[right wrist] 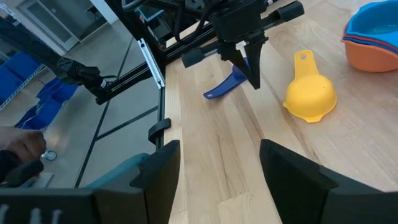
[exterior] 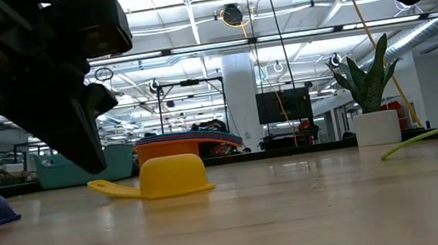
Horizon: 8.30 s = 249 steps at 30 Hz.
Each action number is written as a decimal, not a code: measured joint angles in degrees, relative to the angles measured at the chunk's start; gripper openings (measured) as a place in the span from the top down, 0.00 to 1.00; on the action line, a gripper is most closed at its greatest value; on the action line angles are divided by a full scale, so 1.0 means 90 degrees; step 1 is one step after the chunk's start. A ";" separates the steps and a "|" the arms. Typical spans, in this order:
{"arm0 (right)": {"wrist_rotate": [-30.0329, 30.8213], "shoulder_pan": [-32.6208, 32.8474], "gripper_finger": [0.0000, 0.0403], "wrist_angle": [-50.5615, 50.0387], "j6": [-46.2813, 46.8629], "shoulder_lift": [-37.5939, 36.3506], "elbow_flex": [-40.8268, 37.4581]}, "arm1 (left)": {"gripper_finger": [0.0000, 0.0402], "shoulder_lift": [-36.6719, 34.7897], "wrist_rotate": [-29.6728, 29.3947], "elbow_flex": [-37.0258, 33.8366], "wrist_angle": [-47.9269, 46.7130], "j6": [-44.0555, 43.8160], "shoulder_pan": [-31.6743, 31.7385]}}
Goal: Nest measuring cups in basket
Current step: Stack the yellow measuring cup on top of the light blue measuring cup
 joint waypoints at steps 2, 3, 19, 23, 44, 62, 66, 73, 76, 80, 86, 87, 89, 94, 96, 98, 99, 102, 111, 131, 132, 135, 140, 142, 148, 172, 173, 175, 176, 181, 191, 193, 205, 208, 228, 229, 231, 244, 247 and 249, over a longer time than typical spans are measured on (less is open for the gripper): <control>0.0000 0.0000 0.47 -0.0001 0.0000 0.0000 0.0000 | 0.94 0.0000 -0.0037 0.0000 0.0005 -0.0002 0.0005; 0.0000 0.0000 0.47 -0.0002 0.0000 0.0000 0.0000 | 0.93 -0.0002 -0.0051 0.0000 0.0005 -0.0002 0.0005; -0.0007 0.0002 0.47 -0.0002 0.0000 0.0000 0.0000 | 0.81 -0.0059 -0.0372 -0.0005 -0.2136 -0.2769 0.0351; -0.0017 0.0002 0.47 -0.0002 0.0002 0.0000 0.0000 | 0.80 -0.0063 -0.0514 -0.0005 -0.2438 -0.3236 0.0469; 0.0063 0.0335 0.47 -0.0015 -0.0008 -0.0002 0.0002 | 0.60 -0.1772 -0.0916 -0.0267 -0.1883 -0.2554 0.0964; 0.0146 0.0278 0.47 0.0002 -0.0146 -0.0005 0.0002 | 0.71 -0.1654 -0.0709 -0.2316 0.0786 -0.5064 0.0782; 0.0140 0.0209 0.47 0.0002 -0.0163 -0.0005 0.0002 | 0.71 -0.1651 -0.0660 -0.2658 0.1573 -0.5283 0.0763; 0.0137 0.0163 0.47 -0.0001 -0.0163 -0.0005 0.0002 | 0.71 -0.1651 -0.0653 -0.2986 0.2360 -0.5319 0.0728; 0.0136 0.0163 0.47 0.0000 -0.0165 -0.0005 0.0002 | 0.71 -0.1628 -0.0655 -0.2990 0.2401 -0.5360 0.0728; 0.0136 0.0163 0.47 -0.0002 -0.0165 -0.0005 0.0002 | 0.71 -0.1375 -0.0615 -0.2992 0.2686 -0.5443 0.0728; 0.0136 0.0163 0.47 -0.0004 -0.0165 -0.0005 0.0002 | 0.71 -0.0910 -0.0420 -0.2980 0.3477 -0.5233 0.0884; 0.0136 0.0163 0.47 -0.0002 -0.0165 -0.0003 0.0002 | 0.71 -0.0873 -0.0375 -0.2980 0.3564 -0.5183 0.0912; 0.0134 0.0163 0.47 -0.0002 -0.0165 -0.0005 0.0002 | 0.71 -0.0854 -0.0326 -0.2980 0.3681 -0.5115 0.0946; 0.0134 0.0163 0.47 -0.0002 -0.0165 -0.0005 0.0002 | 0.71 -0.0845 -0.0263 -0.2985 0.3755 -0.5095 0.1022; 0.0134 0.0165 0.47 -0.0001 -0.0165 -0.0005 0.0002 | 0.71 -0.0845 -0.0256 -0.2985 0.3747 -0.5090 0.1041; 0.0134 0.0165 0.47 -0.0002 -0.0165 -0.0005 0.0002 | 0.71 -0.0845 -0.0258 -0.2985 0.3735 -0.4982 0.1051; 0.0134 0.0165 0.47 0.0000 -0.0165 -0.0003 0.0002 | 0.71 -0.0845 -0.0258 -0.2985 0.3733 -0.4918 0.1050; 0.0134 0.0163 0.47 -0.0002 -0.0165 -0.0002 0.0002 | 0.71 -0.0845 -0.0260 -0.2985 0.3730 -0.4772 0.1049; 0.0134 0.0163 0.47 -0.0001 -0.0169 -0.0002 0.0002 | 0.90 -0.0840 -0.0388 -0.2992 0.3689 -0.4096 0.1061; -0.0521 -0.1075 0.47 -0.0008 -0.0688 -0.0002 0.0000 | 0.98 -0.1764 -0.0128 -0.2149 0.4135 -0.0681 0.0830; -0.0600 -0.1182 0.47 -0.0015 -0.0838 -0.0002 0.0000 | 0.98 -0.1770 -0.0289 -0.1940 0.3804 -0.0557 0.0794; -0.0903 -0.1442 0.47 -0.0044 -0.1149 -0.0002 0.0000 | 0.98 -0.1763 -0.0775 -0.1244 0.2581 -0.0209 0.0682; -0.1069 -0.1564 0.47 -0.0064 -0.1620 0.0000 0.0144 | 0.98 -0.1656 -0.1640 -0.0220 0.1123 -0.0021 0.0534; -0.1045 -0.1564 0.47 -0.0115 -0.1829 -0.0002 0.0313 | 0.98 -0.1656 -0.1928 0.0063 0.0943 0.0190 0.0459; -0.0033 -0.1505 0.47 -0.2107 -0.1923 0.0133 0.1382 | 0.99 -0.1656 -0.2363 0.0466 0.0867 0.0925 0.0212; 0.1008 -0.1658 0.47 -0.2056 -0.4746 0.0991 0.2453 | 0.99 -0.1586 -0.2877 0.0681 0.1562 0.3209 0.0410; 0.1019 -0.1684 0.47 -0.2055 -0.4805 0.0991 0.2453 | 0.99 -0.1554 -0.2877 0.0682 0.1586 0.3220 0.0410; 0.1037 -0.1744 0.48 -0.2047 -0.4898 0.0989 0.2453 | 0.99 -0.1473 -0.2877 0.0680 0.1579 0.3251 0.0410; 0.1033 -0.1768 0.48 -0.2047 -0.4944 0.0988 0.2453 | 0.99 -0.1426 -0.2877 0.0682 0.1583 0.3255 0.0411; 0.0887 -0.1884 0.58 -0.2154 -0.5020 0.0988 0.2453 | 0.98 -0.1241 -0.2873 0.0678 0.1682 0.3334 0.0415; 0.0410 -0.2004 0.90 -0.2484 -0.4855 0.0988 0.2453 | 0.98 -0.1219 -0.2880 0.0678 0.1913 0.3405 0.0401; 0.0400 -0.2002 0.96 -0.2509 -0.4916 0.0988 0.2453 | 0.97 -0.1217 -0.2879 0.0678 0.1928 0.3413 0.0404; 0.0446 -0.1901 0.99 -0.3048 -0.5012 0.0675 0.2450 | 0.76 -0.1273 -0.2175 0.0673 0.2548 0.3834 0.0444; 0.0481 -0.1770 1.00 -0.3242 -0.4993 0.0420 0.2448 | 0.76 -0.1321 -0.2450 0.0683 0.2733 0.3826 0.0453; 0.0463 -0.0874 1.00 -0.0847 -0.5728 -0.1468 0.1004 | 0.68 -0.1184 -0.2139 0.0675 0.2822 0.3829 0.0449; 0.0457 -0.0874 1.00 -0.0566 -0.5835 -0.1542 0.0868 | 0.65 -0.1134 -0.2139 0.0675 0.2979 0.3841 0.0449; 0.0457 -0.0874 1.00 0.0030 -0.6084 -0.1650 0.0630 | 0.60 -0.1012 -0.2137 0.0675 0.3312 0.3944 0.0449; -0.0041 -0.0259 0.99 0.3277 -0.7823 -0.2050 -0.0427 | 0.29 0.0534 -0.2042 0.0675 0.7343 0.5755 0.0492; -0.0056 -0.0030 0.99 0.3671 -0.8328 -0.2052 -0.0497 | 0.30 0.0889 -0.2040 0.0818 0.7791 0.5752 0.0552; -0.0136 0.0084 0.99 0.3944 -0.8590 -0.2038 -0.0563 | 0.32 0.1132 -0.2042 0.1077 0.7772 0.5758 0.0572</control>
